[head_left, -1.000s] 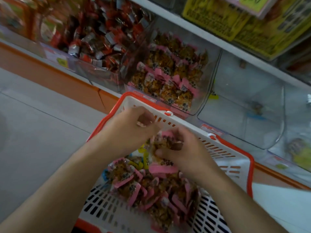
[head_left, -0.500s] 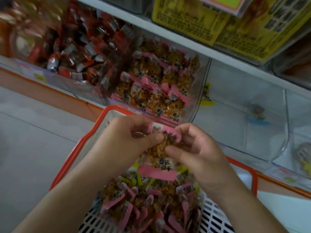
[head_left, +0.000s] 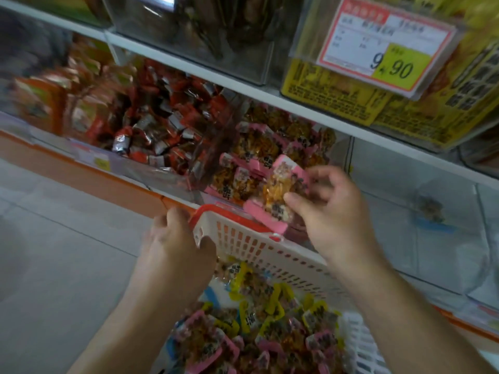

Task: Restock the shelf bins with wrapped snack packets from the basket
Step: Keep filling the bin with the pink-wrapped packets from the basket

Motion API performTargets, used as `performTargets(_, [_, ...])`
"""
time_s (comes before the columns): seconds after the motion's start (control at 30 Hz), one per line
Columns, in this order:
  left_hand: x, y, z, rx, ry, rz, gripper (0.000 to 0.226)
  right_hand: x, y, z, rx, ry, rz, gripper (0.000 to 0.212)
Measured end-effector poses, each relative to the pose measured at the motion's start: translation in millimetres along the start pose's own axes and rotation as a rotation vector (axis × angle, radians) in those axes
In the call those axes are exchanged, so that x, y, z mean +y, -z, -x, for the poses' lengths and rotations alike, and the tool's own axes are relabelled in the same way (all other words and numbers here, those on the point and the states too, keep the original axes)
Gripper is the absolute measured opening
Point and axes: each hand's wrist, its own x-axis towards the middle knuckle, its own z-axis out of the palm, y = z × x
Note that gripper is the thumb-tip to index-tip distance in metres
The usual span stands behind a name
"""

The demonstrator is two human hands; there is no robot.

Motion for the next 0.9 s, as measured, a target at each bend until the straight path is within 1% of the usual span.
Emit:
performTargets(0.07, [-3, -1, 2, -0.128, 0.059, -0.050, 0.037, -4, -28, -31, 0.006, 0.000, 0.068, 0.038])
performTargets(0.13, [-3, -2, 3, -0.176, 0.062, -0.050, 0.036, -4, -57, -55, -0.021, 0.007, 0.150, 0.041])
performTargets(0.27, [-3, -2, 0, -0.151, 0.021, -0.050, 0.034, -1, -93, -70, -0.088, 0.012, 0.337, 0.037])
performTargets(0.4, [-3, 1, 0, -0.145, -0.020, -0.035, 0.033, -3, -102, -64, -0.069, 0.053, 0.447, 0.035])
performTargets(0.5, [-5, 1, 2, -0.135, -0.029, -0.034, 0.030, -8, -106, -59, -0.080, 0.077, 0.551, 0.039])
performTargets(0.57, [-5, 1, 3, -0.116, -0.038, -0.039, 0.030, -12, -107, -59, -0.079, 0.076, 0.581, 0.042])
performTargets(0.67, [-4, 2, 3, -0.135, -0.021, -0.028, 0.030, -12, -104, -57, -0.077, 0.089, 0.568, 0.036])
performTargets(0.77, [-3, 4, 2, -0.158, -0.004, -0.038, 0.032, -7, -101, -54, -0.070, 0.182, 0.598, 0.034])
performTargets(0.83, [-2, 4, 1, -0.166, 0.006, -0.039, 0.033, -5, -100, -52, -0.069, 0.237, 0.681, 0.040])
performTargets(0.9, [-2, 5, 0, -0.181, 0.018, -0.037, 0.033, -4, -98, -51, -0.082, 0.267, 0.753, 0.053])
